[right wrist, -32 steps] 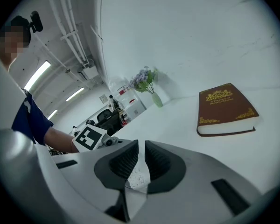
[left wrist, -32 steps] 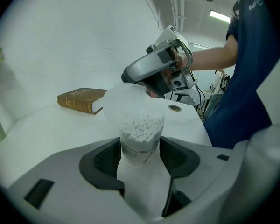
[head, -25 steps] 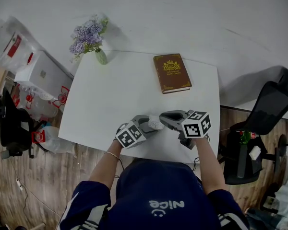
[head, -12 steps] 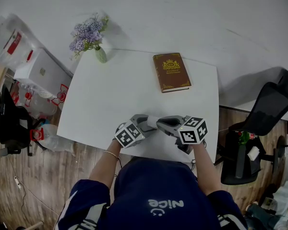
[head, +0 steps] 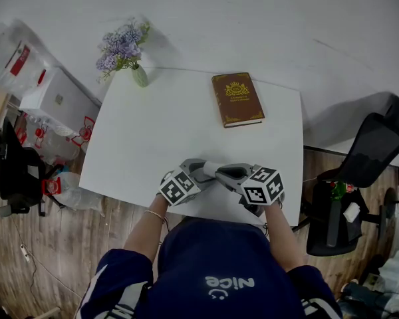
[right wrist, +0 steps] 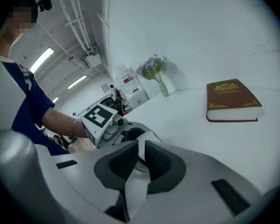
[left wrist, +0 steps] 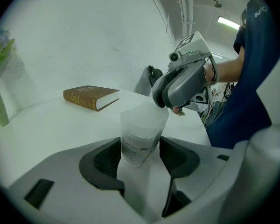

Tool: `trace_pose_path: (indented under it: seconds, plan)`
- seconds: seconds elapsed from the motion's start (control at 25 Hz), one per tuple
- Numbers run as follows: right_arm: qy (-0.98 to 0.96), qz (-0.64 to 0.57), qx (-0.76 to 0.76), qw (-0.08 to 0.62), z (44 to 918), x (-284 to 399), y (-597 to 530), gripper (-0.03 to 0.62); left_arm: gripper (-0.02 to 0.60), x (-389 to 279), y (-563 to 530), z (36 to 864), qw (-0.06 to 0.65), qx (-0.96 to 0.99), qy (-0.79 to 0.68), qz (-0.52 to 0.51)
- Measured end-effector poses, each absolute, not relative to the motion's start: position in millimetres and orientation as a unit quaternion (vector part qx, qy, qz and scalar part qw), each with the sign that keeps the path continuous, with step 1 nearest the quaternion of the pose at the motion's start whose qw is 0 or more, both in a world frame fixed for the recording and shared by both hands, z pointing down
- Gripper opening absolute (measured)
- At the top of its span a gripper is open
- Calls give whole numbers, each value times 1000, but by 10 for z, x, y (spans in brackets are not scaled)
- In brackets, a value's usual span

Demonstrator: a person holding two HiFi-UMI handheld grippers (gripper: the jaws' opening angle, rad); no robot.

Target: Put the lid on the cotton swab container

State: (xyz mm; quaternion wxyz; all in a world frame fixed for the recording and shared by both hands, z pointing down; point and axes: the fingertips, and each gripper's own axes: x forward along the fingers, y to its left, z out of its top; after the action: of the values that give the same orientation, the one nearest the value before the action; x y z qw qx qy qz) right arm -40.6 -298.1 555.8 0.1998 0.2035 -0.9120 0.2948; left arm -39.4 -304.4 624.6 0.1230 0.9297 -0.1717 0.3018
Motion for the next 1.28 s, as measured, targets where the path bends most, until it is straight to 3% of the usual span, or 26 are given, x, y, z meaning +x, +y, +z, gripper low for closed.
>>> trace_pose_path:
  seconds: [0.72,1.0,1.28]
  plan:
    - [-897,200,281,276,5588,-440,-2973,61,279,-399,-3044,6243,128,930,-181,295]
    - [-902,226,283,234,5567,-425,-2965,63,280,-424,-3033,6235,139,923,-210,291]
    - [-905,199,355,122,5214,-124,-3041,63,293,-676,-2969,5946,162,913,-298,226]
